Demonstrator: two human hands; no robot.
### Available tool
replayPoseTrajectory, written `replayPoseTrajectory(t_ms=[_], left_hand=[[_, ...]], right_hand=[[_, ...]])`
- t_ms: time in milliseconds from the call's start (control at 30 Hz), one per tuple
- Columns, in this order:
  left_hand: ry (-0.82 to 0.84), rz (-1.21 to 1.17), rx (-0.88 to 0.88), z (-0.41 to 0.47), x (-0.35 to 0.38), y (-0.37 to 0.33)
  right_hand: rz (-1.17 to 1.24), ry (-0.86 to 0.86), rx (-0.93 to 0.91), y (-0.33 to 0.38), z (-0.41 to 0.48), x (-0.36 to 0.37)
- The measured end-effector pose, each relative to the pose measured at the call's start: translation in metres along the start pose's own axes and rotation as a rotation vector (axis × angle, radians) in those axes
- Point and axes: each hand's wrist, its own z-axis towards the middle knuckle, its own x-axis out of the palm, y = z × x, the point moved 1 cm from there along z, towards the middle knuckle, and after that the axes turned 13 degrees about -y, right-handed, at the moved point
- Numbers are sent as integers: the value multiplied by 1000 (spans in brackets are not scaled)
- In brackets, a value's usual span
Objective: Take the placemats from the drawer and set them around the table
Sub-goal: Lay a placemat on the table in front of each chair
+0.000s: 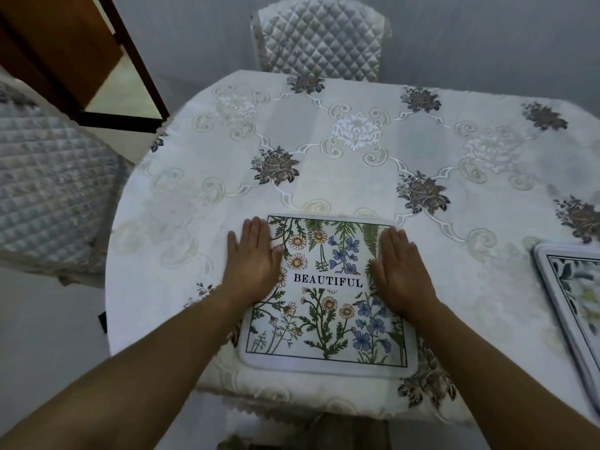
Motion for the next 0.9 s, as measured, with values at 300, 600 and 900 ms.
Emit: replayPoseTrajectory(t_ms=[300, 600, 900], left_hand=[[129, 56, 22, -144, -31, -3], [31, 64, 274, -107, -164, -94], [-81, -154, 457, -198, -193, -247]], right_hand=[[-55, 239, 143, 33, -150, -47], [-147, 136, 256, 29, -167, -192], [-63, 21, 345, -61, -299, -285]])
